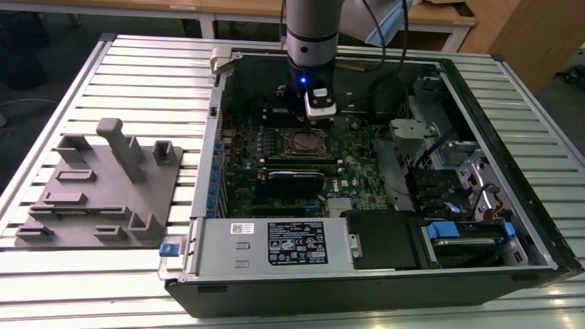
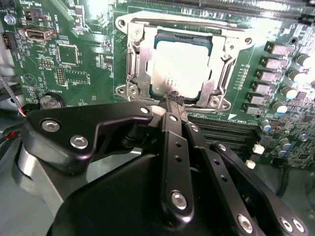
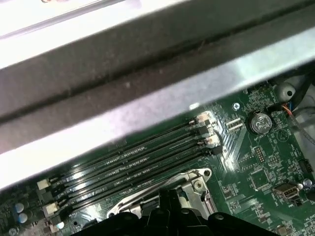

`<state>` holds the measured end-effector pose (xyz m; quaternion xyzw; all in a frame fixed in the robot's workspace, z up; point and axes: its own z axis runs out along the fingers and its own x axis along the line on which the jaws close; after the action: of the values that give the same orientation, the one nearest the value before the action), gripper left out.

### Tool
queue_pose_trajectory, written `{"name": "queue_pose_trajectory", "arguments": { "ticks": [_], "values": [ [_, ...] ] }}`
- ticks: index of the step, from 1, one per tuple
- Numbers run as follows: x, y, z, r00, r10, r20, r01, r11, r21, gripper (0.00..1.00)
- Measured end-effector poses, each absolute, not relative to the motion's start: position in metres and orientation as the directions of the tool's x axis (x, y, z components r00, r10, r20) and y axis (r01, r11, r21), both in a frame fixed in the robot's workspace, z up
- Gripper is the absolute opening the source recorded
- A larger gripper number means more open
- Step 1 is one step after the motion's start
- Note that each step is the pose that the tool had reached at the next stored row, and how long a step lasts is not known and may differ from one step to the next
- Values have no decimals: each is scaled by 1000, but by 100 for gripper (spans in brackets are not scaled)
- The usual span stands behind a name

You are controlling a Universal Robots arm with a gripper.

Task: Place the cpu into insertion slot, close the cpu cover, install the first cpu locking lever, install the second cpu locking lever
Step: 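Install the first cpu locking lever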

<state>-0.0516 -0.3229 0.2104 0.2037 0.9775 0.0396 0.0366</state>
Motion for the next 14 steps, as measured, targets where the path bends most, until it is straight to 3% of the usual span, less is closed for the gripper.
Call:
{"name": "queue_pose_trajectory", "arguments": {
  "ticks": [14],
  "values": [
    [-52,-340,210,-923,380,-62,375,924,77,11]
  ]
}}
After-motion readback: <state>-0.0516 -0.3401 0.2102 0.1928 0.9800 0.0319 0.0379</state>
